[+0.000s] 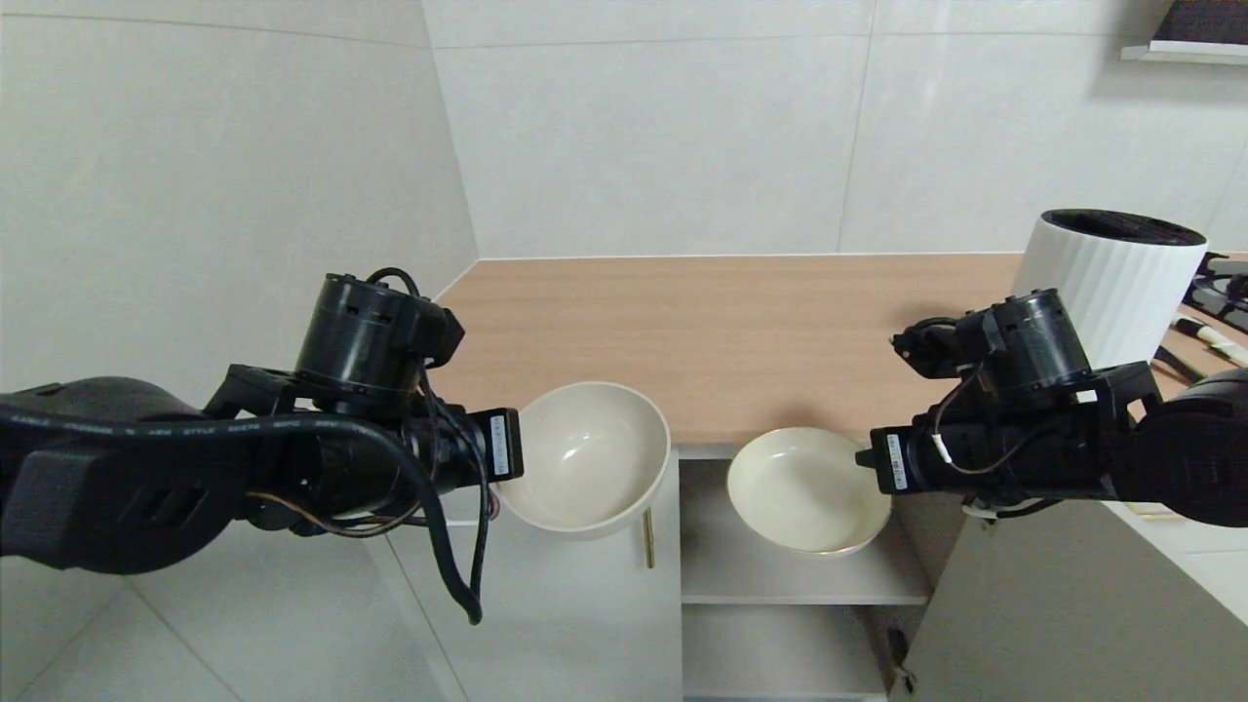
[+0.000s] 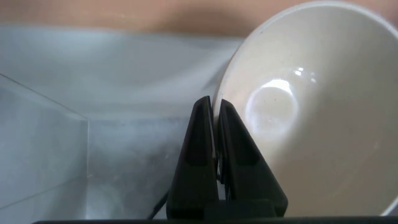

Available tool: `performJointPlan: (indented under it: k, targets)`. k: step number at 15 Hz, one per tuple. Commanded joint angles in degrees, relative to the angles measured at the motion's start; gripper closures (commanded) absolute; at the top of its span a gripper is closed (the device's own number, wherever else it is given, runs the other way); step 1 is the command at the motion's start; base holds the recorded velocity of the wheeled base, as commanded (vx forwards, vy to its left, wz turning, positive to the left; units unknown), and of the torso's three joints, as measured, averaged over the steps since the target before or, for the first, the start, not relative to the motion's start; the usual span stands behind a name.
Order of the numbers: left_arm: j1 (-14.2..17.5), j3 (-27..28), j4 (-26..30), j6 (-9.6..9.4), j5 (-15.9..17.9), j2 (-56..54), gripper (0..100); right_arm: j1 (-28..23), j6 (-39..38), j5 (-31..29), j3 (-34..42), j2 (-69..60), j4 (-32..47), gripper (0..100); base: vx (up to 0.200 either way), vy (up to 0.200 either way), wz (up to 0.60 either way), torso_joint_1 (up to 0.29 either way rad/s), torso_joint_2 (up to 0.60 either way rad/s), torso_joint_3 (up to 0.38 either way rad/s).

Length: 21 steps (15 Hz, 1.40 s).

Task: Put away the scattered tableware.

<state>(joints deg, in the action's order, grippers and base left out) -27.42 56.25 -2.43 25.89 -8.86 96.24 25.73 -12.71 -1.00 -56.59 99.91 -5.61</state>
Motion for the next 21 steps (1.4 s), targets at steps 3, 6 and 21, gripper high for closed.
performJointPlan:
  k: [3,6,21]
  targets:
    - [-0.01,0.0,-0.04,0.03,-0.01,0.17,100,0.02,0.06,0.03,-0.01,0.46,-0.02,100,0.0,0.0,0.0,-0.201,0.49,0.281]
    - [-0.01,0.0,-0.04,0.03,-0.01,0.26,100,0.02,0.06,0.03,-0.01,0.63,-0.02,100,0.0,0.0,0.0,-0.193,0.48,0.289]
    - [-0.01,0.0,-0.04,0.03,-0.01,0.26,100,0.02,0.85,0.03,0.25,1.34,-0.02,100,0.0,0.0,0.0,-0.105,0.33,0.218]
